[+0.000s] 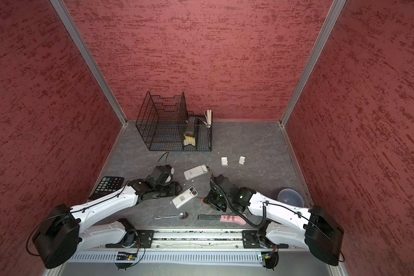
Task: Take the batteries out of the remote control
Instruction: 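Grasp the small white remote with the left gripper while the right brings the screwdriver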
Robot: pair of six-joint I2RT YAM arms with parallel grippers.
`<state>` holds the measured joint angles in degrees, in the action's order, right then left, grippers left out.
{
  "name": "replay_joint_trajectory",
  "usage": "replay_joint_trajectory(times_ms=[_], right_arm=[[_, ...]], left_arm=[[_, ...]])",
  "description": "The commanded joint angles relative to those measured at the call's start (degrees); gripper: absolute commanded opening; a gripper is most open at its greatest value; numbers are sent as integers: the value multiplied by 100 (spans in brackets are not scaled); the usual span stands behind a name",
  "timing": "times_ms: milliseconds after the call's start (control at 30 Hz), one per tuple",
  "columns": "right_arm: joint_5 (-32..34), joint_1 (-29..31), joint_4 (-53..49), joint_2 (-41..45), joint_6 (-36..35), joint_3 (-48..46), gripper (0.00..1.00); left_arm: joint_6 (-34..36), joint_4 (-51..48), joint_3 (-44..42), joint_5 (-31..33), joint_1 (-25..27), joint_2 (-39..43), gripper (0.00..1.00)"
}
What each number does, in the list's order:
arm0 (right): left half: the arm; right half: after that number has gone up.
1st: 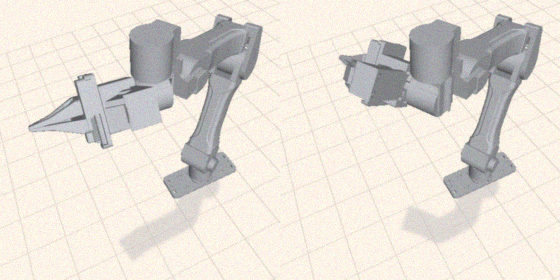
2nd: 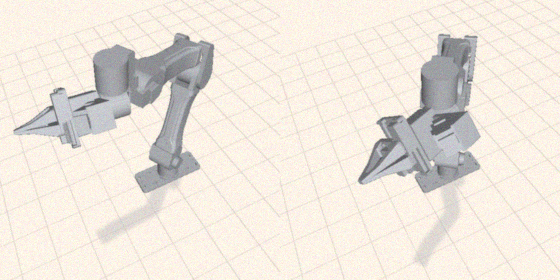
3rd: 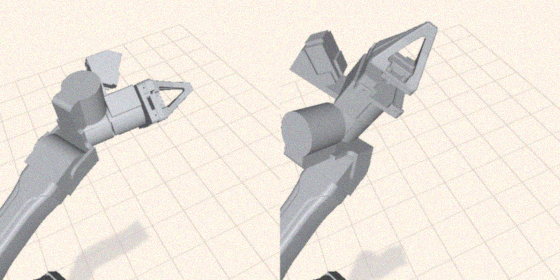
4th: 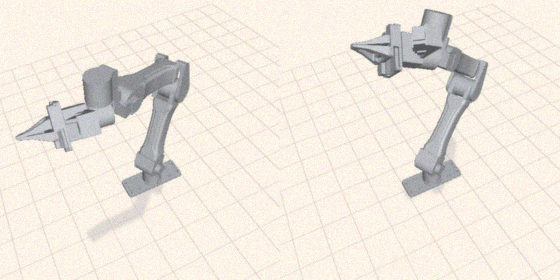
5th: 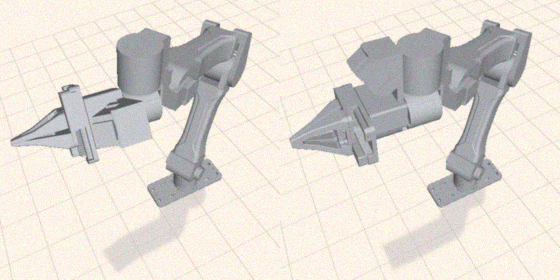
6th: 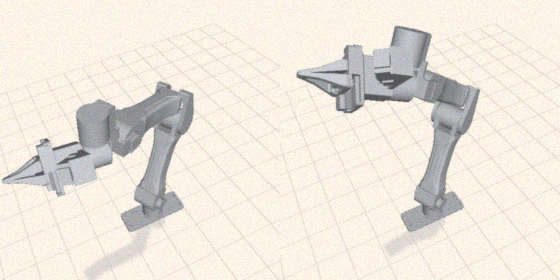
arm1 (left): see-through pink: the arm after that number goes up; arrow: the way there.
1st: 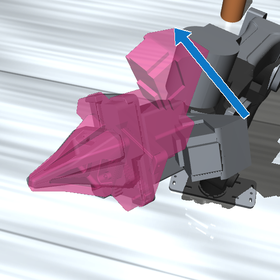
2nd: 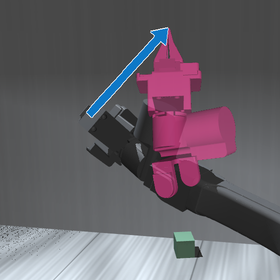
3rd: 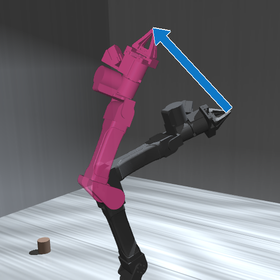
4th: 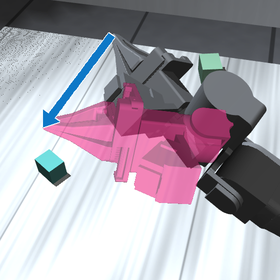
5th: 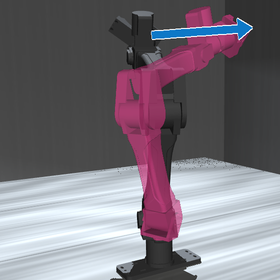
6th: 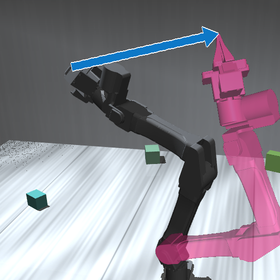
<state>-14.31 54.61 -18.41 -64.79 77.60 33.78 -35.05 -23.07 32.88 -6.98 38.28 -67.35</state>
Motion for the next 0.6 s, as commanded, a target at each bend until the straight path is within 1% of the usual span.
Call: replay_joint_trajectory(times_ms=[0,367,567], right_arm=[[212,49,389,-100,446,-43,0],[296,26,620,-285,395,-21,0],[325,-38,720,-371,298,28,0]], left_arm=[[101,72,-22,9,39,-37,57],[130,-153,-91,-48,122,125,60],[152,-449,-116,-59,255,229,63]])
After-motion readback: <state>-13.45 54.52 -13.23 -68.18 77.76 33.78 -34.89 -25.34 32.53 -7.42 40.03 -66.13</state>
